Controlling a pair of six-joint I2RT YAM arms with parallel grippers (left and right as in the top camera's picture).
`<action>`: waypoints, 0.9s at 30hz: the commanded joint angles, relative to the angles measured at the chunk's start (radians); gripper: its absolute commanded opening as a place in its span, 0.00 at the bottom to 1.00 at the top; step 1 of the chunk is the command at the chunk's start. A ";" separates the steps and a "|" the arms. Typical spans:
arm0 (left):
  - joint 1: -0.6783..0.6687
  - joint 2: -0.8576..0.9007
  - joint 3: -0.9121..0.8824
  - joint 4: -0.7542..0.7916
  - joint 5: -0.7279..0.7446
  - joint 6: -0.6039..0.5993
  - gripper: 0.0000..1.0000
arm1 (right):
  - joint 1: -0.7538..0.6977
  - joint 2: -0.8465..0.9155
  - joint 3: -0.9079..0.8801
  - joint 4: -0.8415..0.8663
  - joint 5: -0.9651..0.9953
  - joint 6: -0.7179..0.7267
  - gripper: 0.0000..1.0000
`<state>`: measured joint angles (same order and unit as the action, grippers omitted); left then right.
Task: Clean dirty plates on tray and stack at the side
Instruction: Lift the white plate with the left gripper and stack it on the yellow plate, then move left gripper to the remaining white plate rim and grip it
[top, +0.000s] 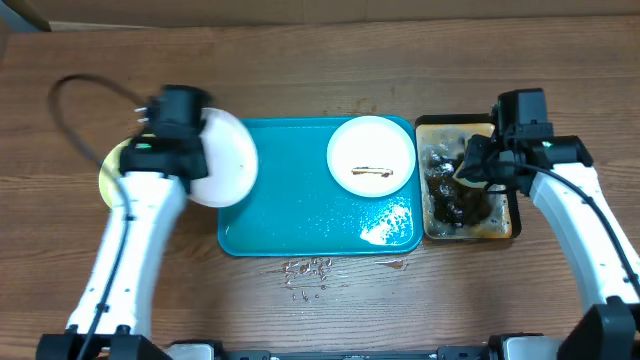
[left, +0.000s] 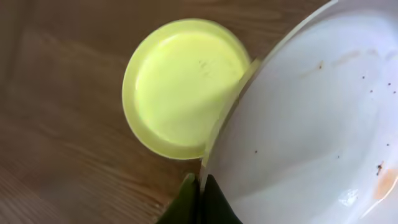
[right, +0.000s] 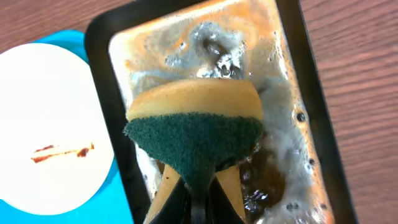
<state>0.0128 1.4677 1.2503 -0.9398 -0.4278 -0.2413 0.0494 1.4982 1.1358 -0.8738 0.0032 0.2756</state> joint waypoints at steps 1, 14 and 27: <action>0.163 -0.014 0.022 0.007 0.196 -0.017 0.04 | 0.005 -0.005 0.017 -0.018 -0.004 -0.019 0.04; 0.488 0.111 0.022 0.087 0.239 -0.021 0.04 | 0.005 -0.005 0.016 -0.050 -0.005 -0.019 0.04; 0.504 0.153 0.023 0.125 0.296 -0.032 0.65 | 0.005 -0.005 0.016 -0.060 -0.005 -0.019 0.04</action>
<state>0.5087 1.6257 1.2503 -0.8181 -0.1993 -0.2569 0.0494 1.4990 1.1358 -0.9360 0.0032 0.2607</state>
